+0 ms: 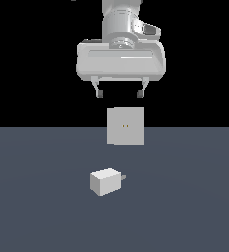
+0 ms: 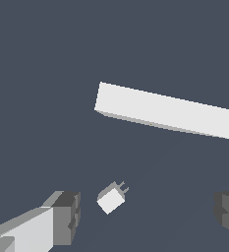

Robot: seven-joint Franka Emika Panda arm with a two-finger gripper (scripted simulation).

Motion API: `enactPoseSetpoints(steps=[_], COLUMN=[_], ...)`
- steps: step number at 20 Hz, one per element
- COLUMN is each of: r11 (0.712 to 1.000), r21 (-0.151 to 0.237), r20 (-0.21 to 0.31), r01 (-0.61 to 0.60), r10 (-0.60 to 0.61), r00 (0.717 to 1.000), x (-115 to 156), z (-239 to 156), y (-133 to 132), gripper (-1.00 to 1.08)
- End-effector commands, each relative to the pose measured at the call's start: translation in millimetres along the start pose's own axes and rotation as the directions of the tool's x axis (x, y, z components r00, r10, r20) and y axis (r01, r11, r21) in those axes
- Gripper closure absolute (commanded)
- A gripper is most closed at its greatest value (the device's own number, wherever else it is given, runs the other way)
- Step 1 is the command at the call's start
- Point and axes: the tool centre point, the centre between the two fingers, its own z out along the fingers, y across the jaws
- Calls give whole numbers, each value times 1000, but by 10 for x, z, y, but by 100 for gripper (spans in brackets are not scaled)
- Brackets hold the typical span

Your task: Plug the charger into the wall socket.

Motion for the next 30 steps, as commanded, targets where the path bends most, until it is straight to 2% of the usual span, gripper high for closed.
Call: enactPoseSetpoints(steps=[1, 9, 17, 23, 30], r11=[1000, 999, 985, 951, 888], r21=[0, -2, -4, -4, -1], r20=[0, -7, -27, -49, -74], r01=[0, -45, -173, -310, -460], r10=[0, 45, 173, 309, 459], r00=[1000, 999, 985, 950, 886], x=[0, -51, -197, -353, -523], z=[0, 53, 207, 380, 584], y=[0, 8, 18, 8, -31], gripper=[-92, -92, -92, -92, -92])
